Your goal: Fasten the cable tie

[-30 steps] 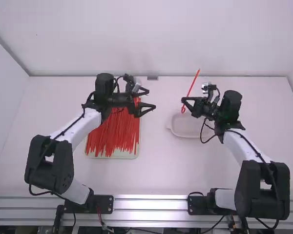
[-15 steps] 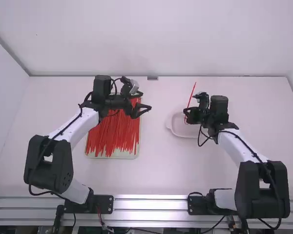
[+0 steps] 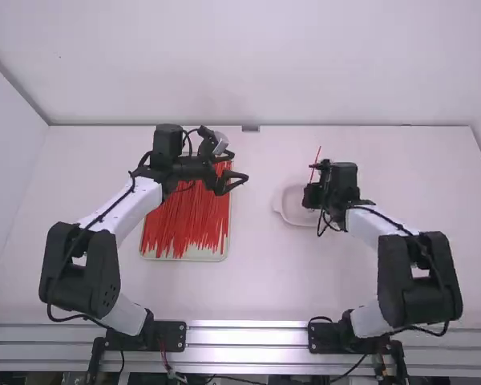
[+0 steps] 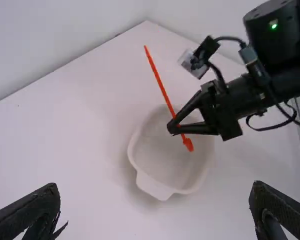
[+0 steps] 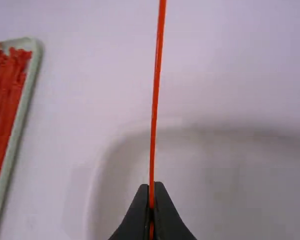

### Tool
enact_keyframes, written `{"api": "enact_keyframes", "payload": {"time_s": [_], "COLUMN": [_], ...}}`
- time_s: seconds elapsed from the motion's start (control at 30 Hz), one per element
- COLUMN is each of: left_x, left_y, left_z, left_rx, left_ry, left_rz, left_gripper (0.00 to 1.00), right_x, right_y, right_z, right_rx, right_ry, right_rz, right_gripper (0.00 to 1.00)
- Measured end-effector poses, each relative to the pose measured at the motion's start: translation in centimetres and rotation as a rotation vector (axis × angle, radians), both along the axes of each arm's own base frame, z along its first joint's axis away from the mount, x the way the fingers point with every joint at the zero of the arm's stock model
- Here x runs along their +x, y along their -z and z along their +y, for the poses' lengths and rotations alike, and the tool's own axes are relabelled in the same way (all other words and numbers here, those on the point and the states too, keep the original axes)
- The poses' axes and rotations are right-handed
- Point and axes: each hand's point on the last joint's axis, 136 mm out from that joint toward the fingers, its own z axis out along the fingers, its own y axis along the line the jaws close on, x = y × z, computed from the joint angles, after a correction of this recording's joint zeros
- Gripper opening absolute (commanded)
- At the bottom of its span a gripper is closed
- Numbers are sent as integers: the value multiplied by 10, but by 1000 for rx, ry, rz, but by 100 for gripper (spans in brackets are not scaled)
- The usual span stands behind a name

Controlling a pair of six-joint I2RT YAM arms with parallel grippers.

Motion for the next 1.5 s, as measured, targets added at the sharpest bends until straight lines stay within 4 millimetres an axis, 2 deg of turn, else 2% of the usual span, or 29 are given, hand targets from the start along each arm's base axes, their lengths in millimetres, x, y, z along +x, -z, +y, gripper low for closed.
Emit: {"api": "enact_keyframes", "payload": {"time_s": [0.07, 0.1, 0.17, 0.2, 0.27, 0.3, 0.63, 0.73, 0.87, 0.97, 1.07, 1.17, 1.3, 1.5], "left_x": [0, 0, 0, 0, 0, 0, -1, -2, -5, -13, -18, -23, -31, -36], "left_y": [0, 0, 0, 0, 0, 0, 11, 18, 20, 8, -2, -7, -3, 3], "left_z": [0, 0, 0, 0, 0, 0, 4, 7, 14, 24, 35, 44, 52, 55], "left_rx": [0, 0, 0, 0, 0, 0, 31, 55, 90, 114, 130, 139, 156, 168], "left_ry": [1, 0, 0, 0, 0, 0, -29, -55, -105, -176, -266, -339, -398, -426], "left_rz": [-1, -1, 0, 0, -1, -1, 53, 85, 123, 156, 197, 237, 311, 359], "left_gripper": [99, 99, 99, 99, 99, 99, 99, 99, 99, 99, 99, 99, 99, 99], "right_x": [0, 0, -1, -1, -1, 0, 3, 3, -7, -24, -39, -51, -64, -69], "right_y": [4, 9, 16, 16, 21, 20, 14, -8, -49, -78, -94, -106, -115, -119], "right_z": [-2, -4, -7, -7, -11, -12, -33, -35, -35, -34, -29, -21, -13, -10], "right_rx": [-10, -22, -33, -33, -43, -42, -26, -26, -23, -22, -28, -28, -30, -26], "right_ry": [9, 19, 33, 33, 40, 45, 108, 107, 101, 98, 84, 58, 28, 20], "right_rz": [9, 18, 36, 36, 47, 46, 42, -3, -64, -95, -108, -125, -132, -137], "right_gripper": [0, 4, 27, 27, 63, 99, 97, 98, 98, 99, 98, 99, 98, 98]}}
